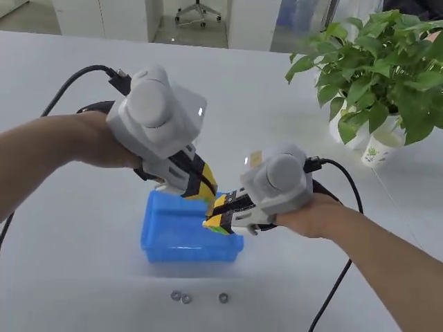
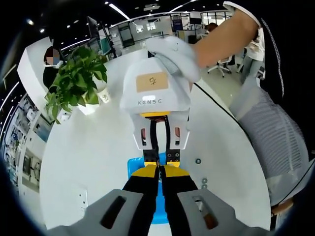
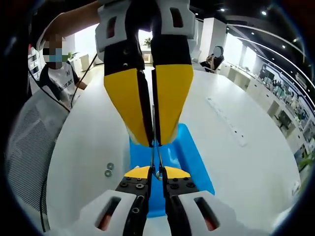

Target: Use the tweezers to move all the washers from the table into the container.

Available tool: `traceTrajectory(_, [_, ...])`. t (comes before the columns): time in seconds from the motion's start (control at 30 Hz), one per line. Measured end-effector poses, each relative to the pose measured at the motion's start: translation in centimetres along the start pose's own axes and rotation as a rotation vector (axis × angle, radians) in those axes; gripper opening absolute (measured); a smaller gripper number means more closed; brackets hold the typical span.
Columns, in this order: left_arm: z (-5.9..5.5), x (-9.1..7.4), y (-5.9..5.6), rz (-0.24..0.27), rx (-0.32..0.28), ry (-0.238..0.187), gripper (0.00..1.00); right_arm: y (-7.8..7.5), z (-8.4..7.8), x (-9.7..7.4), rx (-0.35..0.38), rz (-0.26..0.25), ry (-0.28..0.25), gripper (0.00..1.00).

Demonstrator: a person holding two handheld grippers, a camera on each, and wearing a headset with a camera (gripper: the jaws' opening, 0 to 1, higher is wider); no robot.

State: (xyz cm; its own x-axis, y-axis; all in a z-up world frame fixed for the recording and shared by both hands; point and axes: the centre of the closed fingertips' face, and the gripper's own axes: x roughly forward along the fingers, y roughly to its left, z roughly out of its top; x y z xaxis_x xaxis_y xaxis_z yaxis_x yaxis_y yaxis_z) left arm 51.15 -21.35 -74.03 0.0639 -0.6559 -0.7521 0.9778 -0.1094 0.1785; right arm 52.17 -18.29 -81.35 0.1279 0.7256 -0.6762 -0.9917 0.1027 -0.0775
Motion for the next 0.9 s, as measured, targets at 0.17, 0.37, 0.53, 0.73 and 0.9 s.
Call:
traceTrajectory(0.17, [-0.9,0.8,0.4,0.001,-0.01,0.006,0.06,-0.4,-0.8,0.9,-0.001,0.014,0.006,0.11])
traceTrajectory(0.37, [-1.9,1.9,0.7,0.001,-0.034,0.001,0.06,-0.7,-1.8,1.7,0.002,0.029,0.018,0.11])
traceTrajectory(0.53, [-2.5,2.7,0.6,-0.007,-0.044,0.005,0.06,-0.6,-2.7,2.4,0.003,0.047,0.036,0.11])
traceTrajectory(0.73, [-3.1,3.3,0.6,-0.013,-0.054,0.009,0.06,-0.6,-3.3,3.0,0.004,0.061,0.052,0.11])
traceTrajectory(0.9, [-3.4,3.6,0.5,-0.018,-0.06,0.012,0.06,-0.5,-3.7,3.4,0.004,0.075,0.067,0.11])
